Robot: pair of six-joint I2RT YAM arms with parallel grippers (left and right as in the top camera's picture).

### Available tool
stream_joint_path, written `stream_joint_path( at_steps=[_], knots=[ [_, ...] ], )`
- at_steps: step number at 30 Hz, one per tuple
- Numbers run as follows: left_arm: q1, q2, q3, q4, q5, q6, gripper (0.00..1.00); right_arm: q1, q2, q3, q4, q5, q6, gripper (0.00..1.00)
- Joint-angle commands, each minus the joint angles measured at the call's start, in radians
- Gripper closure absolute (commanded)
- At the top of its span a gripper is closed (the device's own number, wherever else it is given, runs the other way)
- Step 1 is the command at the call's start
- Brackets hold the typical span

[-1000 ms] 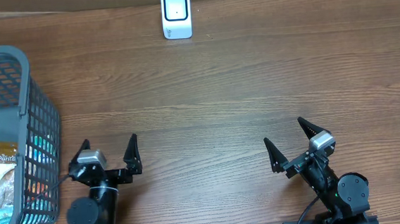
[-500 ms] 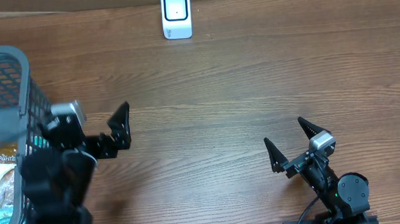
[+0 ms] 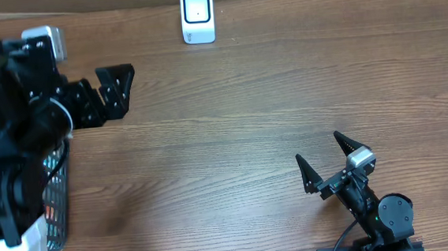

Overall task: Scan the item barcode
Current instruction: 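Reach the left gripper into the grey basket and grasp the clear snack bag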

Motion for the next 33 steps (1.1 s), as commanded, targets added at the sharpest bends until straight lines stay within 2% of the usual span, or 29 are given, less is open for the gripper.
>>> stream_joint_path(
  at_steps=[1, 2, 3, 7, 12, 14, 17, 21, 26, 30, 33],
  knots=[
    [0.014, 0.016, 0.021, -0.008, -0.024, -0.003, 0.01, 0.004, -0.012, -0.011, 0.005, 0.002, 0.004, 0.00],
    [0.031, 0.014, 0.024, -0.017, -0.060, -0.052, 0.00, 0.004, -0.012, -0.011, 0.005, 0.002, 0.004, 0.00],
    [0.095, 0.013, 0.035, -0.039, -0.120, -0.174, 0.00, 0.004, -0.012, -0.011, 0.005, 0.002, 0.004, 0.00],
    [0.294, 0.013, 0.047, -0.055, -0.083, -0.192, 0.00, 0.004, -0.012, -0.011, 0.005, 0.002, 0.004, 0.00],
    [0.569, 0.017, 0.048, -0.035, 0.050, -0.198, 0.00, 0.004, -0.012, -0.011, 0.005, 0.002, 0.004, 0.00],
    [0.665, 0.027, 0.048, -0.012, 0.070, -0.263, 0.00, 0.004, -0.012, -0.011, 0.005, 0.002, 0.004, 0.00],
    [0.698, 0.064, 0.048, 0.013, -0.054, -0.295, 0.00, 0.004, -0.012, -0.011, 0.005, 0.002, 0.004, 0.00],
    [0.698, 0.138, 0.048, -0.046, -0.265, -0.372, 0.01, 0.004, -0.012, -0.011, 0.005, 0.002, 0.004, 0.00],
    [0.705, 0.212, 0.047, -0.074, -0.388, -0.372, 0.00, 0.004, -0.012, -0.011, 0.005, 0.002, 0.004, 0.00],
    [0.730, 0.240, 0.047, -0.070, -0.384, -0.318, 0.00, 0.004, -0.012, -0.011, 0.005, 0.002, 0.004, 0.00],
    [0.760, 0.270, 0.047, -0.071, -0.383, -0.177, 0.02, 0.004, -0.012, -0.011, 0.005, 0.002, 0.003, 0.00]
  ],
)
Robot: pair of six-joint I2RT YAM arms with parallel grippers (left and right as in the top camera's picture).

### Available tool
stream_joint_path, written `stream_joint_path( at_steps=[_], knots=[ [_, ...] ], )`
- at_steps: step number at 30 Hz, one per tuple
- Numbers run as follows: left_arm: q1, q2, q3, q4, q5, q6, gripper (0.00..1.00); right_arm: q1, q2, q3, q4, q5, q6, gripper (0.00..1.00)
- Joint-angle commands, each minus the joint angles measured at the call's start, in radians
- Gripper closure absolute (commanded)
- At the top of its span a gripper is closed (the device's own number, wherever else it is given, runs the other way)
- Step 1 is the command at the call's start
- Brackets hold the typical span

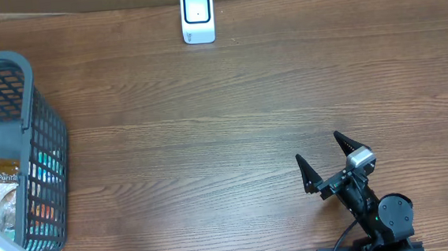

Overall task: Scan the item barcode
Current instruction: 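Reach the left gripper into the grey basket and grasp the clear snack bag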

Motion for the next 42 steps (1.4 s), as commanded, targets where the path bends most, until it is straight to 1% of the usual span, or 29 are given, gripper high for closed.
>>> stream_joint_path(
  at_steps=[1, 2, 3, 5, 9, 12, 14, 17, 21, 26, 29, 32, 36, 39, 42],
  knots=[
    [0.040, 0.027, 0.009, -0.004, -0.042, 0.182, 0.05, 0.004, -0.012, -0.011, 0.005, 0.002, 0.003, 0.00],
    [0.055, 0.040, 0.005, -0.008, -0.043, 0.225, 0.09, 0.004, -0.012, -0.011, 0.005, 0.002, 0.003, 0.00],
    [0.069, 0.048, -0.004, -0.008, -0.041, 0.243, 0.10, 0.004, -0.012, -0.011, 0.005, 0.002, 0.003, 0.00],
    [0.097, 0.054, -0.031, -0.003, -0.040, 0.248, 0.10, 0.004, -0.012, -0.011, 0.005, 0.002, 0.003, 0.00],
    [0.145, 0.054, -0.095, 0.042, 0.009, 0.363, 0.06, 0.004, -0.012, -0.011, 0.005, 0.002, 0.003, 0.00],
    [0.175, 0.055, -0.153, 0.093, 0.074, 0.435, 0.00, 0.004, -0.012, -0.011, 0.005, 0.002, 0.003, 0.00],
    [0.188, 0.065, -0.193, 0.135, 0.113, 0.492, 0.00, 0.004, -0.012, -0.011, 0.005, 0.002, 0.003, 0.00],
    [0.193, 0.098, -0.238, 0.186, 0.113, 0.549, 0.00, 0.004, -0.012, -0.011, 0.005, 0.002, 0.003, 0.00],
    [0.192, 0.162, -0.270, 0.211, 0.113, 0.587, 0.00, 0.004, -0.012, -0.011, 0.005, 0.002, 0.003, 0.00],
    [0.192, 0.250, -0.283, 0.224, 0.113, 0.613, 0.04, 0.004, -0.012, -0.011, 0.005, 0.002, 0.003, 0.00],
    [0.188, 0.293, -0.283, 0.269, 0.117, 0.622, 0.04, 0.004, -0.012, -0.011, 0.005, 0.002, 0.003, 0.00],
    [0.180, 0.325, -0.283, 0.298, 0.145, 0.663, 0.05, 0.004, -0.012, -0.011, 0.005, 0.002, 0.003, 0.00],
    [0.167, 0.381, -0.283, 0.300, 0.192, 0.710, 0.07, 0.004, -0.012, -0.011, 0.005, 0.002, 0.003, 0.00],
    [0.152, 0.415, -0.284, 0.292, 0.191, 0.711, 0.07, 0.004, -0.012, -0.011, 0.005, 0.002, 0.003, 0.00],
    [0.139, 0.426, -0.284, 0.286, 0.191, 0.711, 0.10, 0.004, -0.012, -0.011, 0.005, 0.002, 0.003, 0.00]
  ],
)
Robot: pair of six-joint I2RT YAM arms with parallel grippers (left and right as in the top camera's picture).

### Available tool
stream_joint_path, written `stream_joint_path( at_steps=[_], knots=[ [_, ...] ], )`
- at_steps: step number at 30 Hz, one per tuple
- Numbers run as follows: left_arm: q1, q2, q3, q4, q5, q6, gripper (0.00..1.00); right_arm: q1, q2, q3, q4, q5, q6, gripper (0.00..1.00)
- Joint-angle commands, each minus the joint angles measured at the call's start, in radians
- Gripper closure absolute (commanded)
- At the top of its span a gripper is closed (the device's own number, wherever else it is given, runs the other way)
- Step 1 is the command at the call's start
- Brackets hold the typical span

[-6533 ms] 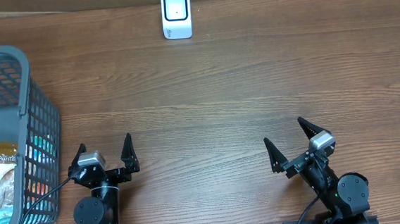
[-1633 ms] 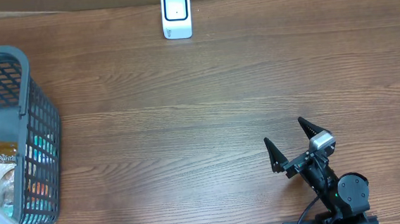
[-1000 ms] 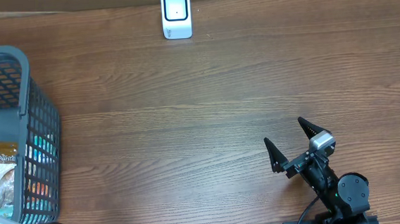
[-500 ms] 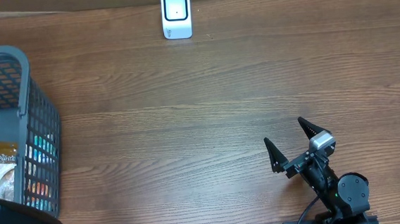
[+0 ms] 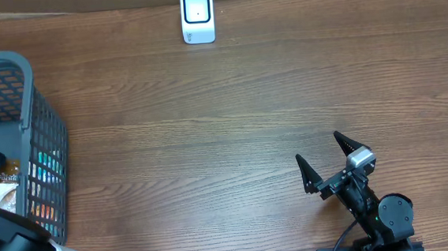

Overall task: Scan the item barcode
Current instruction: 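Reach the left gripper into the grey basket and grasp the clear snack bag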

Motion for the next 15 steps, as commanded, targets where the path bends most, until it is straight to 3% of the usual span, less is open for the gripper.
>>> stream_joint_path(
  at_steps=[1, 15],
  knots=[
    [-0.020, 0.017, -0.003, -0.010, 0.026, 0.032, 0.10, 0.004, -0.012, -0.011, 0.005, 0.002, 0.004, 0.00],
    [-0.055, 0.017, -0.037, -0.060, 0.020, 0.032, 0.15, 0.004, -0.012, -0.011, 0.005, 0.002, 0.004, 0.00]
  ],
)
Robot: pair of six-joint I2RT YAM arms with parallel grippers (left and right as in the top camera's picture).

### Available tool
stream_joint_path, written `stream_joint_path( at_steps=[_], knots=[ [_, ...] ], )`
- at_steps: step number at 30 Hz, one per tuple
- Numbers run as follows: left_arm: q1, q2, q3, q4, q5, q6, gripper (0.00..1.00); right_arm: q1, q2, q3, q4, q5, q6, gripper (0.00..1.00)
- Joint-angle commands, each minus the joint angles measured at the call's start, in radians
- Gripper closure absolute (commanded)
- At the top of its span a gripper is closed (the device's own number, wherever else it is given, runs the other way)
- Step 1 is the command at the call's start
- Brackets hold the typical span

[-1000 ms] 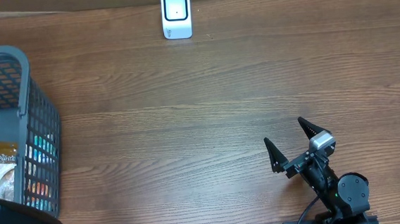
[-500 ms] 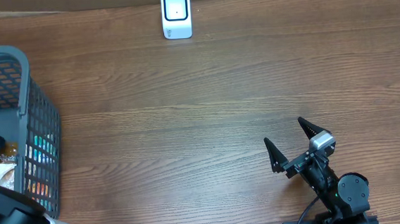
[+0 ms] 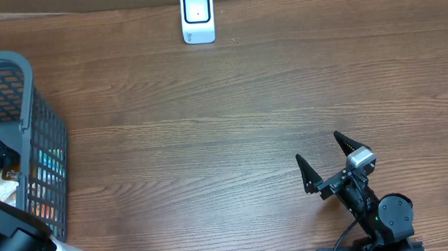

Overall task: Scan the item barcode
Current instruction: 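Reach the left gripper into the grey basket and grasp the clear snack bag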

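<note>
The white barcode scanner [image 3: 197,16] stands at the table's far edge, face up. A grey-blue mesh basket [image 3: 27,108] at the left holds several packets [image 3: 9,190], partly hidden. My left arm reaches into the basket from the lower left. Its black wrist end is over the packets, and the fingers are too hidden to show their state. My right gripper [image 3: 318,147] rests open near the front right with nothing between its fingers.
Colourful packaging [image 3: 46,165] shows through the basket's mesh wall. The wooden table [image 3: 208,126] stretches between basket, scanner and right arm. The right arm's base [image 3: 388,217] sits at the front edge.
My left arm's black end has moved a little further into the basket and now covers the labelled packet seen before. The right arm, scanner and basket have not moved.
First my left arm hung high over the basket, its fingers pointing out over the table. Then it was almost out of view and the basket's packets lay exposed. After that it reached into the basket from the lower left, and now it is deeper in.
</note>
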Motion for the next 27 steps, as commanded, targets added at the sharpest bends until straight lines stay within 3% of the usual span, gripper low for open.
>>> stream_joint_path(
  at_steps=[1, 10, 15, 18, 27],
  knots=[
    [-0.008, -0.002, -0.043, -0.008, 0.006, 0.018, 0.17, 0.004, -0.012, -0.011, 0.005, 0.002, 0.003, 0.00],
    [-0.008, -0.002, -0.131, 0.016, -0.014, 0.006, 0.34, 0.004, -0.012, -0.011, 0.005, 0.002, 0.003, 0.00],
    [-0.008, -0.005, -0.115, -0.001, -0.012, 0.006, 0.78, 0.004, -0.012, -0.011, 0.005, 0.002, 0.003, 0.00],
    [-0.008, -0.005, -0.076, -0.040, -0.012, -0.018, 0.96, 0.004, -0.012, -0.011, 0.005, 0.002, 0.003, 0.00],
    [-0.008, -0.005, 0.212, -0.255, 0.012, -0.181, 0.96, 0.004, -0.012, -0.011, 0.005, 0.002, 0.003, 0.00]
  ],
)
